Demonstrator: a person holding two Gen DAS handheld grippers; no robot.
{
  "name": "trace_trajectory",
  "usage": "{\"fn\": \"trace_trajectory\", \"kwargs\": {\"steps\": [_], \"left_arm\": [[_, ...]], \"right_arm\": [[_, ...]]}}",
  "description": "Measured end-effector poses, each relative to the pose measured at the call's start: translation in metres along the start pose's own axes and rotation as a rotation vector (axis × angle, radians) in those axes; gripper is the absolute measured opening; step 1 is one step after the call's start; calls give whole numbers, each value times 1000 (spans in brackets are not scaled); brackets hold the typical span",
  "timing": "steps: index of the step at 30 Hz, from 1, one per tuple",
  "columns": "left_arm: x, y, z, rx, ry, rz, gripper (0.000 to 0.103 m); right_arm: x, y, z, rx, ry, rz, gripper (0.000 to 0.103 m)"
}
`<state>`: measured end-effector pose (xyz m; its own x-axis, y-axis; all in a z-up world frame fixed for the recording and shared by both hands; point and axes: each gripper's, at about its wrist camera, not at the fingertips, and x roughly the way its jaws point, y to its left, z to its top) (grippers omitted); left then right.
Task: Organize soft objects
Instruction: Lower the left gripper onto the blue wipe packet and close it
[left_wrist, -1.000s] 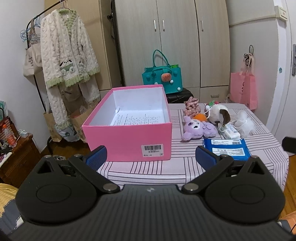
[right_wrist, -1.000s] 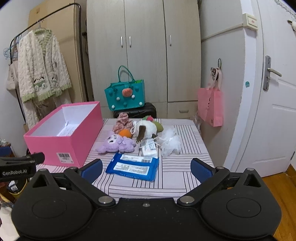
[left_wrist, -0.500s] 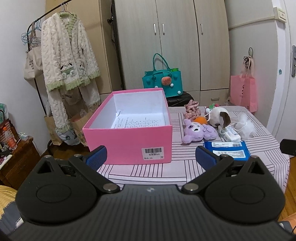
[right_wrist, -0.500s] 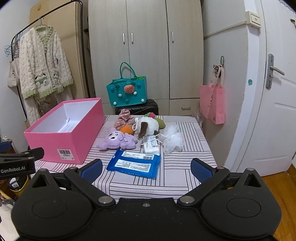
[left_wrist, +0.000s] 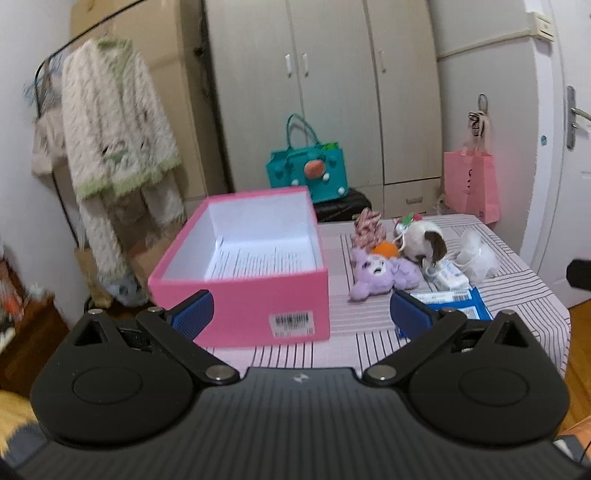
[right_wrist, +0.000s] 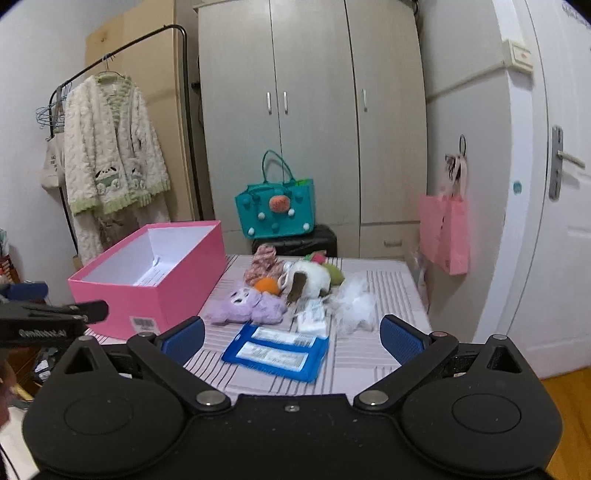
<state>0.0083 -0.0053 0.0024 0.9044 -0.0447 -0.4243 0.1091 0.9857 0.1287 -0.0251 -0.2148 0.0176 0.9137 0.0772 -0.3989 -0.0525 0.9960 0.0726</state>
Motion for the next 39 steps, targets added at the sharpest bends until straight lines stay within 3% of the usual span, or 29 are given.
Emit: {"fn": "trace_trajectory", "kwargs": {"steps": [4,8,11,19,22,24,29,35,39], "left_arm": [[19,-5,12,12,22,-89,103],[44,-16,18,-14,48,-206,102],[63,-30,17,-20,62,-275,102],[108,-63,16,39,99,-383,100],[127,-75,16,43,133,-433,99],[142,-83,14,45,176,-448,95],[178,-97,2,63,281,-467,86],[209,-101,-9,46,367,-454,84],[220,-96,-17,4,395,-455,84]], "right_arm": [[18,-17,-1,4,-8,47,103],[59,-30,-13,12,117,29,102],[84,-36,-24,42,175,70,102],[139,-38,-47,44,233,116,101],[154,-35,-55,48,230,141,88],[164,-32,-61,30,213,129,80],[174,-30,-68,3,176,161,78],[180,-38,-73,50,168,224,78],[181,-36,-74,7,163,230,79]]}}
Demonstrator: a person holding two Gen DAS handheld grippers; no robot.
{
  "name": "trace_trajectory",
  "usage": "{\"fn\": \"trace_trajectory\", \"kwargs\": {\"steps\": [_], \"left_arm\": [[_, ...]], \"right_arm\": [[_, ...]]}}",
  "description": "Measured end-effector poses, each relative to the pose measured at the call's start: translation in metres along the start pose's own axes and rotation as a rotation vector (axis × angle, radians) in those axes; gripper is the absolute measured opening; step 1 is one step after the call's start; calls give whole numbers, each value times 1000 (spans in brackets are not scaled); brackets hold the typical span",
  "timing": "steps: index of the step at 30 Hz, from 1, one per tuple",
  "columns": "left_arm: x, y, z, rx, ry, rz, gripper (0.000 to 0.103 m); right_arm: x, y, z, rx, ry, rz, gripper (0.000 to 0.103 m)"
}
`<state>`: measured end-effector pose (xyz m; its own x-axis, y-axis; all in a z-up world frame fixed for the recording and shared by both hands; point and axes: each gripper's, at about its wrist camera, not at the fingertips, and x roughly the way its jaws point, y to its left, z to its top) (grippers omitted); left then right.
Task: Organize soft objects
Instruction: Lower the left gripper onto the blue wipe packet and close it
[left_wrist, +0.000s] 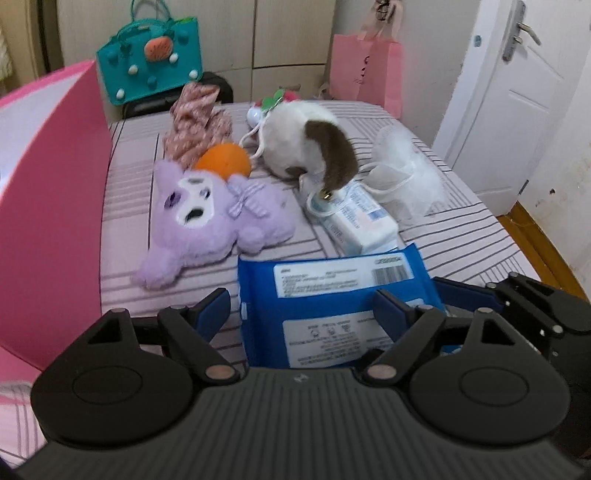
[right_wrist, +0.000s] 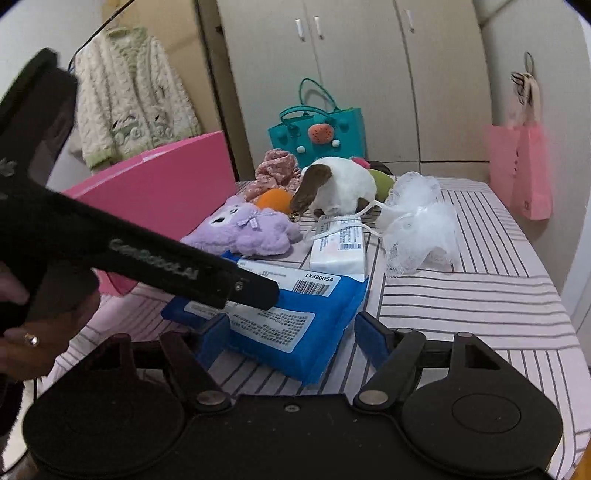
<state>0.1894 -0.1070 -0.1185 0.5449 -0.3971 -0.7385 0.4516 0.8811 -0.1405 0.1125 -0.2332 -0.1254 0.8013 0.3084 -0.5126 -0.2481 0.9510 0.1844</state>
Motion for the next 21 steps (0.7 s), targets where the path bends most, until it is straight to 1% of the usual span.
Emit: {"fn": "trace_trajectory", "kwargs": {"steps": [2,4,7,9,10,12,15,18,19,21], "left_arm": [[-2,0,-3,-22,-22,-4,83],[-1,-1,-2,-6,-24,-20,77],[-2,3,-2,-19,-26,-35,74],[-4,3,-3,-28,-26,-34,73],[-4,2,-3,-28,-23,-32,73],[-4,1,-4,-29,-26,-21,73],[-4,-2,-7,-50,-47,19,74],[-4,-5,-9,-49,-53,32,74],[-4,-4,-9,-52,-54,20,73],[-5,-1,-8,-73,-51,-25,73]], "right_arm": [[1,2,-1,-29,6,-3,79],[2,5,-2,-59,13,-10,79],[3,13,-4,-140,28,-30,79],[1,10,-2,-129,36,-19,78],[1,9,-1,-131,43,-18,77],[0,7,2,-126,55,-9,66],[0,4,5,-139,67,3,62],[0,4,6,-155,82,21,59],[-1,4,7,-161,86,27,58],[0,4,6,-168,85,38,57]]}}
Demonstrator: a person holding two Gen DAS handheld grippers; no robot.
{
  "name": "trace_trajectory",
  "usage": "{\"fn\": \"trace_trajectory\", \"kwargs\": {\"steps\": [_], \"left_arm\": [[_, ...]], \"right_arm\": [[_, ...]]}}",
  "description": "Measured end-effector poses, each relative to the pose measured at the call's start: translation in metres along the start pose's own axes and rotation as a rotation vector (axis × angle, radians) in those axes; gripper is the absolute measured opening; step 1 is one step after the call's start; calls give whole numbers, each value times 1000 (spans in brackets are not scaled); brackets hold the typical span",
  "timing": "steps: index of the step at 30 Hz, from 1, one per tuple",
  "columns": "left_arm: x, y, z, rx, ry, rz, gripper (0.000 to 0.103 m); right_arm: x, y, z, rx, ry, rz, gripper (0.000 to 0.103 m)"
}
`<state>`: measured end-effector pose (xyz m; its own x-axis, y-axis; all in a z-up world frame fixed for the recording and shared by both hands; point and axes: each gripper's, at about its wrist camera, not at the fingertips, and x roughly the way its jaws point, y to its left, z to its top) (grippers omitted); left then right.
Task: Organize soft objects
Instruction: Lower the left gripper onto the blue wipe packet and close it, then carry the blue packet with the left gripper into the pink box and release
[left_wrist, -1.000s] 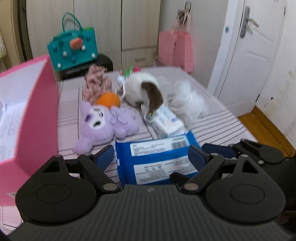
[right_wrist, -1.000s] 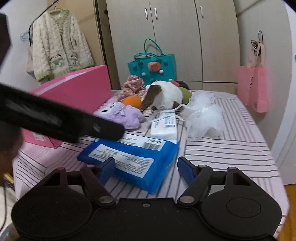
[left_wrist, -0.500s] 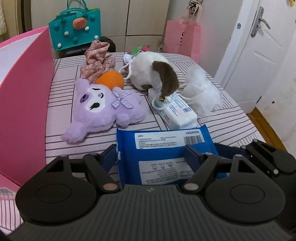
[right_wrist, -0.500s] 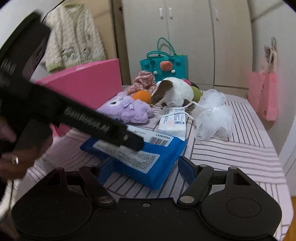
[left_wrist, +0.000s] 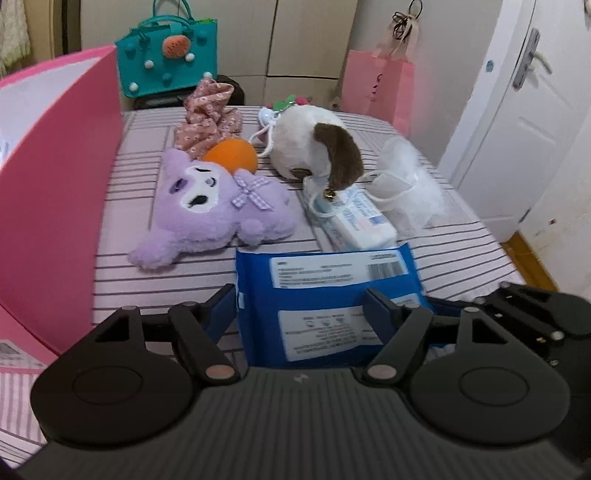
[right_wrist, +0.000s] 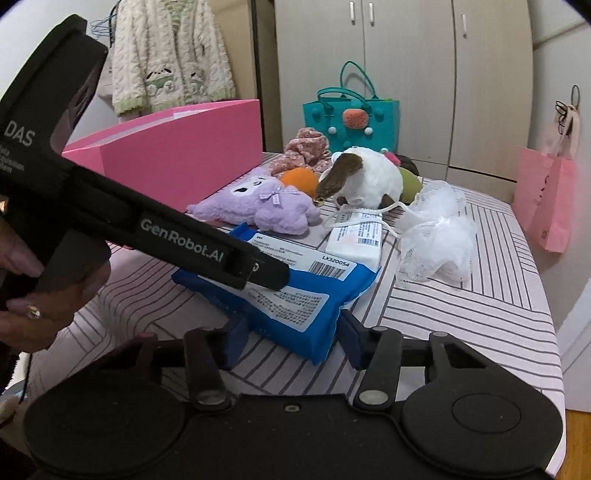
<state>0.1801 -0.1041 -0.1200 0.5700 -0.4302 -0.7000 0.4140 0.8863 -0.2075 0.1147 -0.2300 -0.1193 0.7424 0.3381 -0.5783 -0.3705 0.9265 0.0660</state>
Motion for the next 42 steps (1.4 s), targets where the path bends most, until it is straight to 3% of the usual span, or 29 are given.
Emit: {"fn": "trace_trajectory", "kwargs": {"steps": [2,6,12,18,22,30,42], "left_arm": [[1,-1,1,-21,10,-45,73],[2,-13,-3,-7,-3,-13,72],[-8,-14,0,-3,40,-47,72],[-36,-10,1,29,51,-41,71],[-59,3,2,24,94,-50,71],[-107,40,-11,-37,164,-23,70],[-187,95,-10,-110,177,61,70]], "right_arm": [[0,0,-1,-4,-6,7,56],[1,1,0,8,-5,3,53],[-5,4,6,49,-19,-23,46],[-17,16,17,93,-6,-8,45],[-25,28,31,166,63,40,45],[-31,79,53,154,184,129,45],[-32,150,87,80,200,293,45]]}}
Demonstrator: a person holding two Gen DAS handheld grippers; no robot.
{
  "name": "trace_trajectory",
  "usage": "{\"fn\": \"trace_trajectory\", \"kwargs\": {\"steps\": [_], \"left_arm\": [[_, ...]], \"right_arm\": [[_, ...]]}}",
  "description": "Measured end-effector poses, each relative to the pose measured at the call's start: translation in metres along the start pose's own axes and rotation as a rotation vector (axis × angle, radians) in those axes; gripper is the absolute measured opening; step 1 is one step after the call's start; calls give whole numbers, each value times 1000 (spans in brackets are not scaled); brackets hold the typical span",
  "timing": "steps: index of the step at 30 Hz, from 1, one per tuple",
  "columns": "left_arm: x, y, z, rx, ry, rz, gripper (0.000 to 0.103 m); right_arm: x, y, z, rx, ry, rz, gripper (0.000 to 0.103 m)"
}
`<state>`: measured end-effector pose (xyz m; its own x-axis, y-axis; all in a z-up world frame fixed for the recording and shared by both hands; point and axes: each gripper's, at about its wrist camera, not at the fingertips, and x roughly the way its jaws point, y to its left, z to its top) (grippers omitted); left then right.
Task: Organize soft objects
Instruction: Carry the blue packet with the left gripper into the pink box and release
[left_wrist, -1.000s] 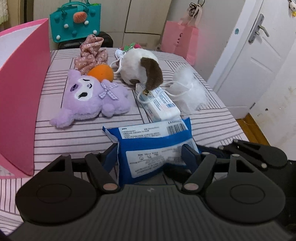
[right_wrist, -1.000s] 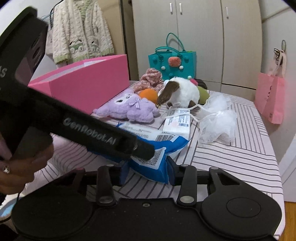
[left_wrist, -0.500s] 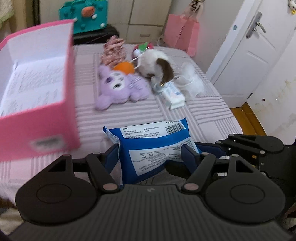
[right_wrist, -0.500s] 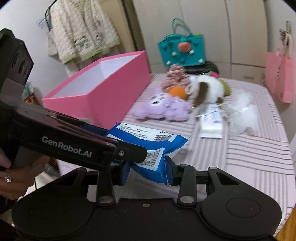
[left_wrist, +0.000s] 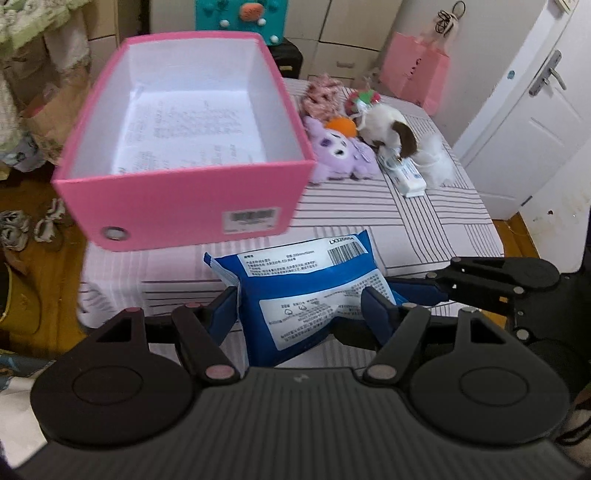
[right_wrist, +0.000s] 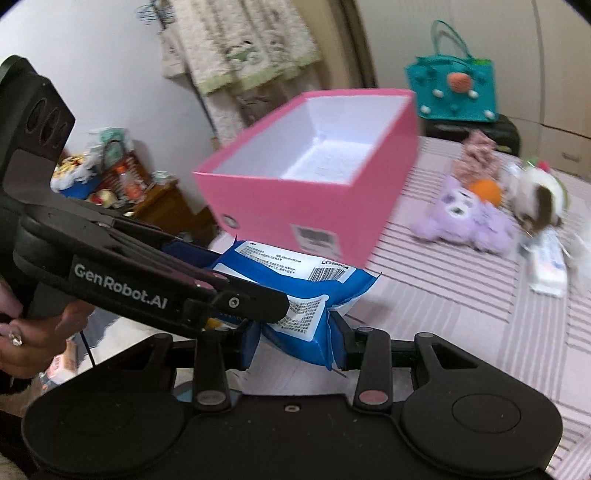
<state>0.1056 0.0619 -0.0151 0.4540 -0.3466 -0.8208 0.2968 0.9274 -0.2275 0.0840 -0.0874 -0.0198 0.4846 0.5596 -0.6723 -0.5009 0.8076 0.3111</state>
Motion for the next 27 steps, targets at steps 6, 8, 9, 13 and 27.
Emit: {"fn": "trace_trajectory", "kwargs": {"steps": [6,8,9,13,27], "left_arm": [[-24,18,14,13,-70,37,71],[-28,23,25,15,-105,44,71],[-30,26,32,17,-123,40,71],[-33,35,62,36,-188,36,71],[27,94,173,-60,-278,-14,71]], "right_arm": [[7,15,25,-46,-28,39,45],[10,16,37,-56,-45,36,45],[12,16,44,-62,-51,31,45],[24,6,79,-62,-46,18,45],[98,-61,182,-108,-22,-7,45]]}}
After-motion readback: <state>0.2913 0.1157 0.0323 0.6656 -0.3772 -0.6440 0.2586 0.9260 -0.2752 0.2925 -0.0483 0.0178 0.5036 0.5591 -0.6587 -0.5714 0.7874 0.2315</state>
